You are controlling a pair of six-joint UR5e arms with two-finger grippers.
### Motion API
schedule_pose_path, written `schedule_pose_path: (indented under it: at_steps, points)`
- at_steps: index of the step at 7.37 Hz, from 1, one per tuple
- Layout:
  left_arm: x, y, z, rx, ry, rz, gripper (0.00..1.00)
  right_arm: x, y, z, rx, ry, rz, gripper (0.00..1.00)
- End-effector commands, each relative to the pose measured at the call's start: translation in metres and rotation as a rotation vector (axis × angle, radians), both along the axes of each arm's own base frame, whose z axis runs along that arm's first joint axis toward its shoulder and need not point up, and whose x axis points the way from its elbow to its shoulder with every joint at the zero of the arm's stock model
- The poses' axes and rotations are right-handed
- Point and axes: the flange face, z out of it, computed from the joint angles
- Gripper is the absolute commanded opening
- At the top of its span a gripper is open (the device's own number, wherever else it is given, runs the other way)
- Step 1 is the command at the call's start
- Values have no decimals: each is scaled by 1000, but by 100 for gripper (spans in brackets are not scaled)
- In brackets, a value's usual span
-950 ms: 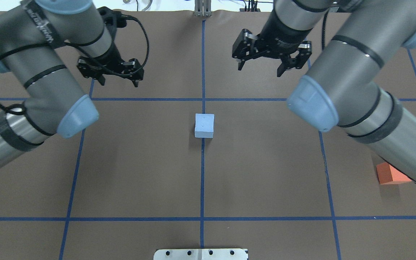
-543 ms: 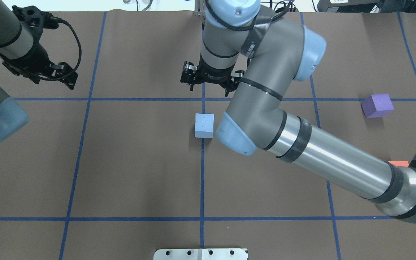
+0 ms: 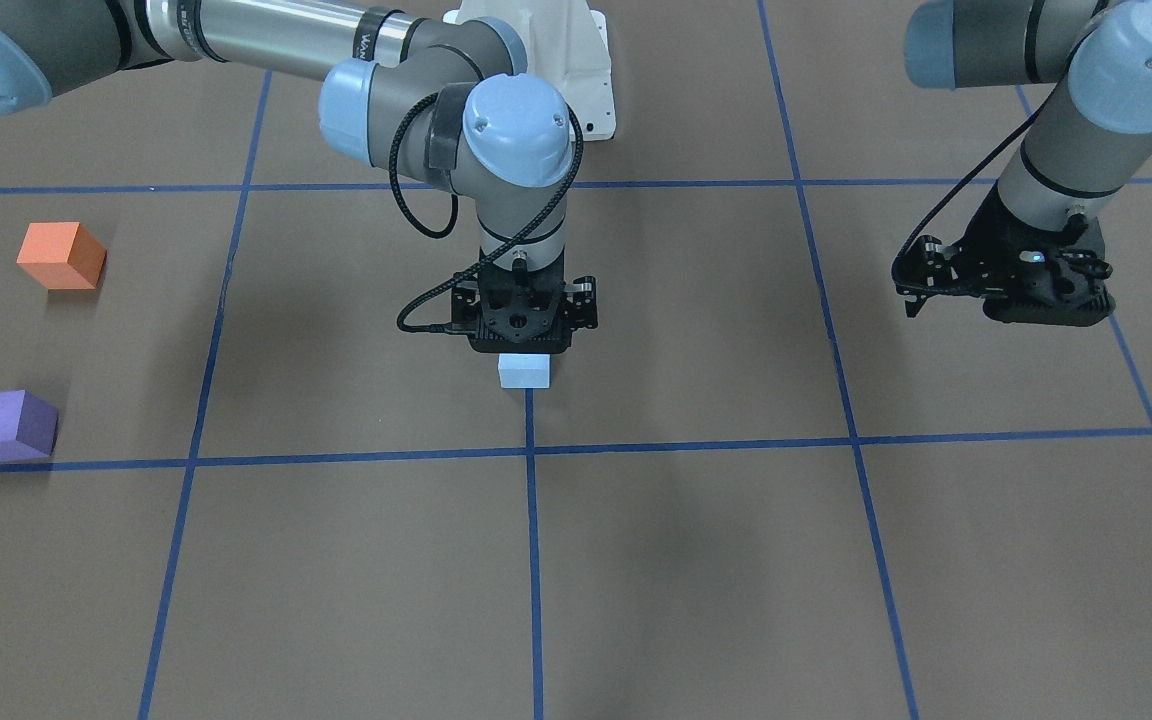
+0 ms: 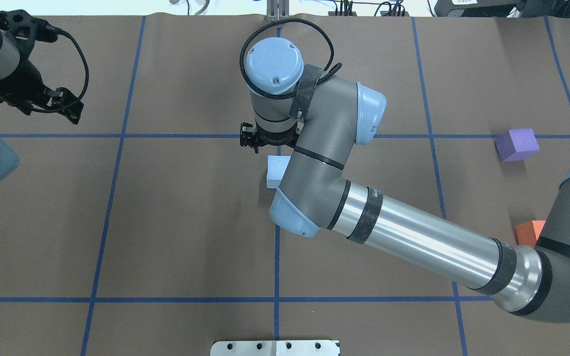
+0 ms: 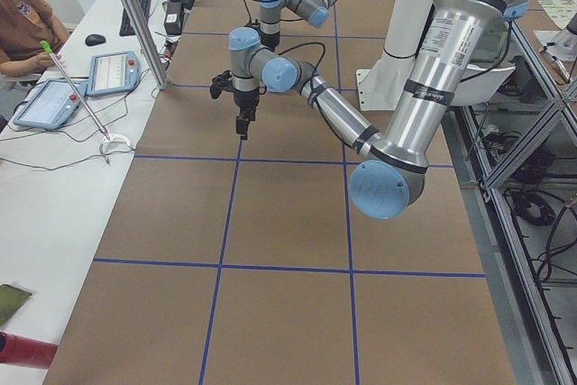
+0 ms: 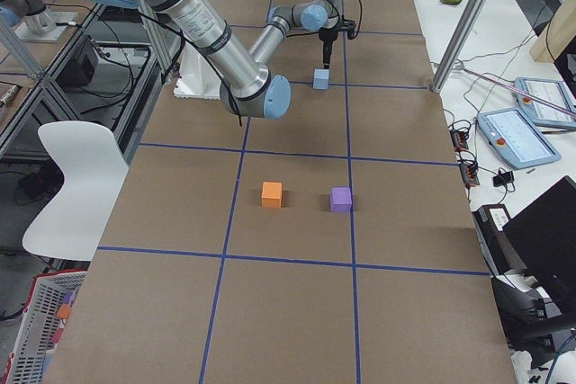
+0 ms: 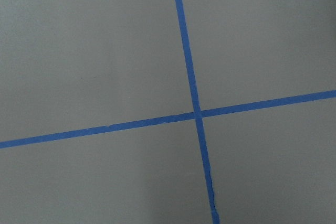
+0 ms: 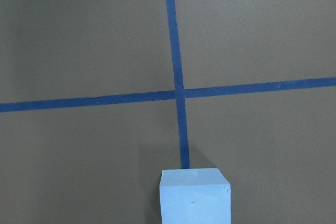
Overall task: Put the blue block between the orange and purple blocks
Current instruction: 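Lower the right gripper onto the light blue cube and grasp it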
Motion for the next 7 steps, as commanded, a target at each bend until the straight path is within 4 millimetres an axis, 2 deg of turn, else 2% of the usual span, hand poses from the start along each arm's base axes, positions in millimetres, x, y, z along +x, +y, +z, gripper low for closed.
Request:
schedule_pose_path:
  at_steps: [1, 2, 4, 7]
  points:
    - [0, -1, 2, -2, -3, -1, 100, -9, 5, 31, 35, -11, -30, 100]
    - [0, -1, 3, -1, -6, 2, 100, -22, 7, 41, 27, -6, -38, 100]
    - [1, -3, 6, -5, -9, 2, 100, -35, 16, 51, 25, -3, -55, 100]
    - [2, -3, 8, -6, -11, 3, 100, -47, 15, 60, 34, -23, -57, 100]
